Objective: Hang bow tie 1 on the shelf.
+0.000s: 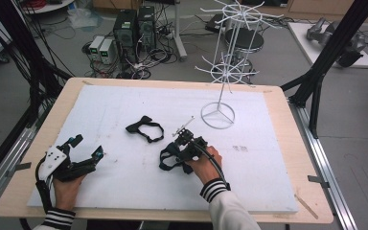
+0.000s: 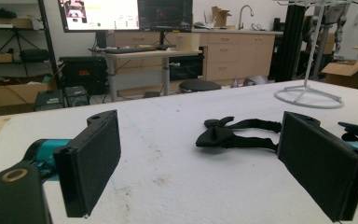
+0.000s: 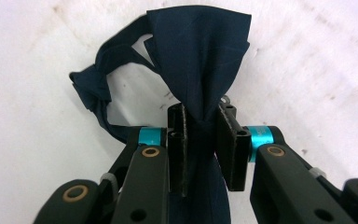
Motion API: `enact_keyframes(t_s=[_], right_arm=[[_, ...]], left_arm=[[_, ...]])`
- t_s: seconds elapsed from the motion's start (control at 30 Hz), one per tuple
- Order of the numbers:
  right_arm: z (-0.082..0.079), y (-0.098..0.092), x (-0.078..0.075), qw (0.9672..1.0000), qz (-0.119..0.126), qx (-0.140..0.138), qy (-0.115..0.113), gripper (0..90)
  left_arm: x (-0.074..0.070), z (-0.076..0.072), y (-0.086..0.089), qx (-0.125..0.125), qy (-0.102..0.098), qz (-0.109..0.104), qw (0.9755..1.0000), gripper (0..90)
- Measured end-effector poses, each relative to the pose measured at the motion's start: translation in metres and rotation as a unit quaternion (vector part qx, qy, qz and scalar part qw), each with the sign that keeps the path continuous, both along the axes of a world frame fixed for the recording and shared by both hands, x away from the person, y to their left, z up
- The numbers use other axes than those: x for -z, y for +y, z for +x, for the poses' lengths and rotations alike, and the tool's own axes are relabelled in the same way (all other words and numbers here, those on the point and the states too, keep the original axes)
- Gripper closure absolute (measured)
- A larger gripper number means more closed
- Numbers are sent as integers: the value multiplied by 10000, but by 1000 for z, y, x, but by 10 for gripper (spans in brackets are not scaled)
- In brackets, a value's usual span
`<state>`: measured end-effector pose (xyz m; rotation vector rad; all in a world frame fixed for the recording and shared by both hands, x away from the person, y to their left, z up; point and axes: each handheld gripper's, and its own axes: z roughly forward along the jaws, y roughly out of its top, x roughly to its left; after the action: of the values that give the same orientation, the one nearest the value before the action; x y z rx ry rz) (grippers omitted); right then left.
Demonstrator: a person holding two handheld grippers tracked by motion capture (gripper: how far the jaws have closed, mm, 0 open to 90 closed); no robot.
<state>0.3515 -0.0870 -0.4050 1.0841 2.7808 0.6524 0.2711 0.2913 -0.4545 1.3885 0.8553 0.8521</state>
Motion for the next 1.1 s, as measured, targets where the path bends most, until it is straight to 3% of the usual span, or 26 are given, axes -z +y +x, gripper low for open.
enact_keyframes(t_s=[0.1, 0.13, 0.27, 0.3, 0.37, 0.4, 0.53, 0.6, 0.67, 0.7, 0.77, 0.87, 0.9, 1.0, 1.1], right_arm=[[-2, -2, -5, 9998, 158, -16, -148, 758], [-3, -5, -8, 9990, 268, -108, -336, 757], [-4, -8, -13, 9979, 471, -107, -421, 757], [-6, -12, -17, 9963, 606, -143, -597, 757], [-7, -14, -18, 9952, 669, -158, -691, 757], [-9, -18, -22, 9922, 829, -206, -906, 756], [-13, -23, -31, 9859, 993, -244, -1328, 757], [-16, -26, -35, 9818, 1101, -234, -1529, 757], [-17, -26, -37, 9802, 1131, -238, -1606, 756], [-18, -29, -40, 9765, 1235, -188, -1758, 756], [-19, -30, -42, 9751, 1268, -157, -1814, 757], [-21, -34, -46, 9698, 1390, -101, -2000, 756], [-22, -36, -48, 9663, 1480, -53, -2104, 757], [-22, -38, -50, 9643, 1514, -34, -2172, 756], [-23, -42, -53, 9594, 1609, 30, -2317, 757]], left_arm=[[0, 0, 0, -3, 0, 0, 10000, 137], [0, 0, 0, -3, -2, 2, 10000, 137], [0, 0, 0, -6, -5, 17, 10000, 137], [0, 0, 0, -6, -5, 17, 10000, 137], [0, 0, 0, -2, -5, 20, 10000, 137], [0, 0, 0, -5, -3, 22, 10000, 137], [0, 0, 0, -4, 2, 14, 10000, 137], [0, 0, 0, -16, -9, 17, 10000, 137], [0, 0, -1, -10, -7, 11, 10000, 137], [0, 0, -1, -12, -9, 9, 10000, 137], [0, 0, -1, -10, -9, 7, 10000, 137], [0, 0, -1, -14, -12, -2, 10000, 137], [0, 0, -1, -15, -11, 1, 10000, 137], [0, 0, -1, -12, -6, 4, 10000, 137], [0, 0, -1, -12, -1, 6, 10000, 137]])
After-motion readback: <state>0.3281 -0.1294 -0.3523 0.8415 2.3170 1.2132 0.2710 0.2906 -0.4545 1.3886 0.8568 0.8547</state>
